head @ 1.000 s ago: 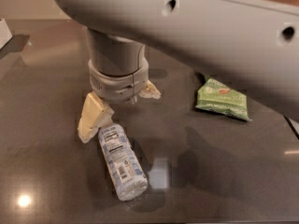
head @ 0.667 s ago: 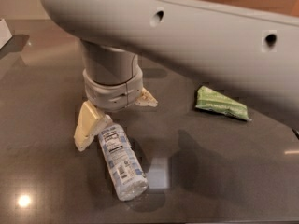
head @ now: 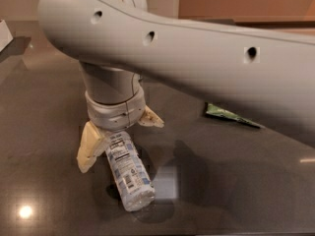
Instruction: Place blue plastic bottle upright
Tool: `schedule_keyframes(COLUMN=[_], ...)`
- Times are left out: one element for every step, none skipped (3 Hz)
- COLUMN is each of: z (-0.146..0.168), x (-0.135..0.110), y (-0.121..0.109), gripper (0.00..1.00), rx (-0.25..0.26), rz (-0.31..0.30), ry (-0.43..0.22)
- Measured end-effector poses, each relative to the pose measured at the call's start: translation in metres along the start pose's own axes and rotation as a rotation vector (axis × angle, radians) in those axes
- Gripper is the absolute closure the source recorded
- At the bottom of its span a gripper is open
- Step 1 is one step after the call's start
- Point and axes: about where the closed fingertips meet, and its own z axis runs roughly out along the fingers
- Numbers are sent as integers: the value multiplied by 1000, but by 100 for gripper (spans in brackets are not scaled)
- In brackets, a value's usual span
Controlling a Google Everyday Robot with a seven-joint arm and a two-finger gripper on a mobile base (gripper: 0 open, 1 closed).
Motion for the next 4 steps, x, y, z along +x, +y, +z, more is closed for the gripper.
schedule_keyframes(z=[10, 16, 18, 12], x=[-1, -1, 0, -2], y=[1, -2, -5, -10], gripper=[0, 18, 40, 65], rx=[-10, -21, -29, -27], rz=[4, 14, 20, 16], ry=[26, 35, 36, 12])
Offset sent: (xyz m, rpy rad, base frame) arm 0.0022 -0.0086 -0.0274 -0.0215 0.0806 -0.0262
